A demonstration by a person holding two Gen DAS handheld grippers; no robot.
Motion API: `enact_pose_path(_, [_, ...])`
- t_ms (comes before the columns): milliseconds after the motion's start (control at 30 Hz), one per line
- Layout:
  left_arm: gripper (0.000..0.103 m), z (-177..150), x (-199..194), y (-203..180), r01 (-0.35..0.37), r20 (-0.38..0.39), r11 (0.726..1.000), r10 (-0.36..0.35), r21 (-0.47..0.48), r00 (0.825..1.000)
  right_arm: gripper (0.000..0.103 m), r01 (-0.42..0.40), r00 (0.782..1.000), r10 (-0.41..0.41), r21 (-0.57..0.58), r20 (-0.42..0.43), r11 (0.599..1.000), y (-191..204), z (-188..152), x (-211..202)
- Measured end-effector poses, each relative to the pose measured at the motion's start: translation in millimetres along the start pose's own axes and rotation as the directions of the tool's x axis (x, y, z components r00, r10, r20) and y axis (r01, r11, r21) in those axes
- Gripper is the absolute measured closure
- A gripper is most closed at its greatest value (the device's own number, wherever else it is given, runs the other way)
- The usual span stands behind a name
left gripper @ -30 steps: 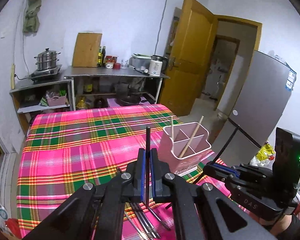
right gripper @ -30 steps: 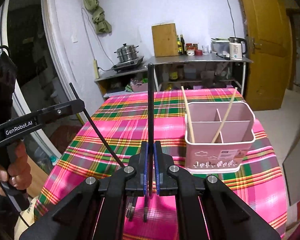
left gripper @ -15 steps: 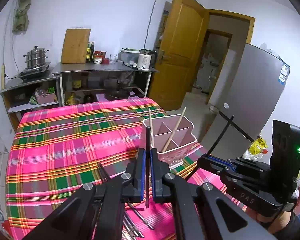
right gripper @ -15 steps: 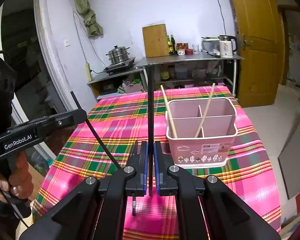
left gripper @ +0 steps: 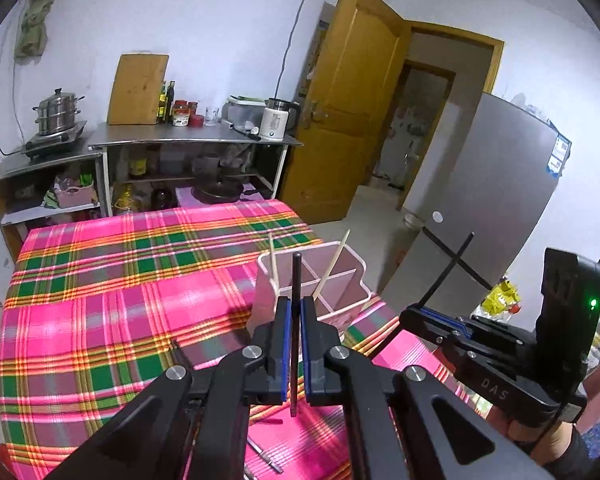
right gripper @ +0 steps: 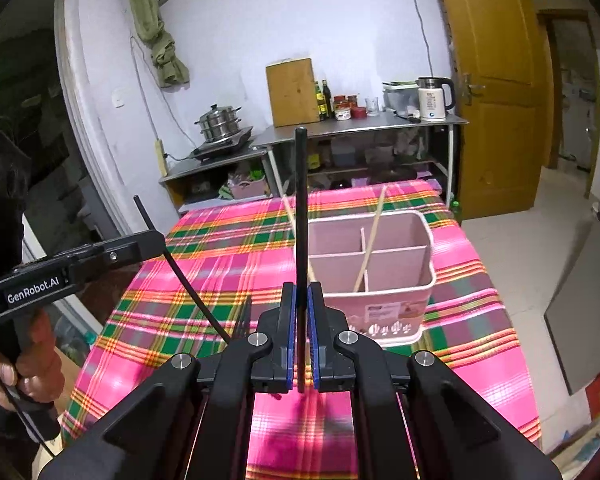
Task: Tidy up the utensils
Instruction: 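Lower the dark chopsticks with both tools into the caddy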
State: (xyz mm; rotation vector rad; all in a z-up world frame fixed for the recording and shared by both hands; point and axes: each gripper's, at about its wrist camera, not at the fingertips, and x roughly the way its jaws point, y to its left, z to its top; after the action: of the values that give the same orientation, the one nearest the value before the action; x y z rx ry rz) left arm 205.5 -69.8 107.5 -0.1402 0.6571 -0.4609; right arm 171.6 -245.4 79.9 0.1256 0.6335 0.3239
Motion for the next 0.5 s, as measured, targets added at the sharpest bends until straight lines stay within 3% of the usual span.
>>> enact_pose_path(500, [0.099, 80, 4, -22, 0.039, 0.099, 0.999, -0.041, 0.013, 0.994, 0.097, 0.036, 0.994, -0.038, 0.024, 0.100, 0.999, -24, 58, -9])
